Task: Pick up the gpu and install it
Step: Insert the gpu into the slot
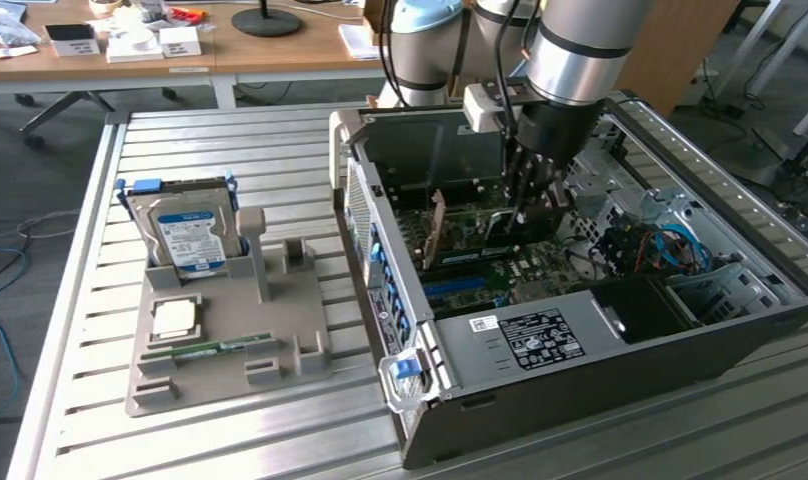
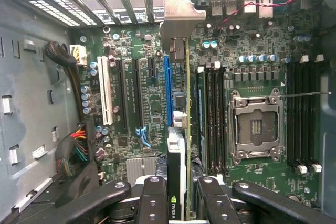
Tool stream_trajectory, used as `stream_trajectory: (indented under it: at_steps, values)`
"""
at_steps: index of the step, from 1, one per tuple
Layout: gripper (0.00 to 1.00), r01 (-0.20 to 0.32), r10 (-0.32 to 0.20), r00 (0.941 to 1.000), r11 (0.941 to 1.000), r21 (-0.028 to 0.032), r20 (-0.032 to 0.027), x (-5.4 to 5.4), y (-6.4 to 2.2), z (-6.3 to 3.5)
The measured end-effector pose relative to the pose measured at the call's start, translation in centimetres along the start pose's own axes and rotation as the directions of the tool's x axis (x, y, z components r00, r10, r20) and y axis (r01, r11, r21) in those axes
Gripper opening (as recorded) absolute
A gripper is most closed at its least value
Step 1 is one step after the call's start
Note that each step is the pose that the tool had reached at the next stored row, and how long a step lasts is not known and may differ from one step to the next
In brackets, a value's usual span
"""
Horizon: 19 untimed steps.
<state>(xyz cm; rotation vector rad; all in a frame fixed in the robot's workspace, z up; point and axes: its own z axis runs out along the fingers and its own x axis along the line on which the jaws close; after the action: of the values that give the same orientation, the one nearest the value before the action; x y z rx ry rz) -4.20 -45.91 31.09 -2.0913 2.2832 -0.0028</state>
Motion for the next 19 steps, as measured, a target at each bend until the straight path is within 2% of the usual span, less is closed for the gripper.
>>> stream_trajectory:
  at_steps: [10,19]
  values:
    - [0.27,0.001,-0.001,1.0000,1.0000,0.0001,0.0001,0.54,0.13,0.06]
    - [0.27,0.001,-0.001,1.0000,1.0000,0.0000,0.0000,0.59,0.13,0.07]
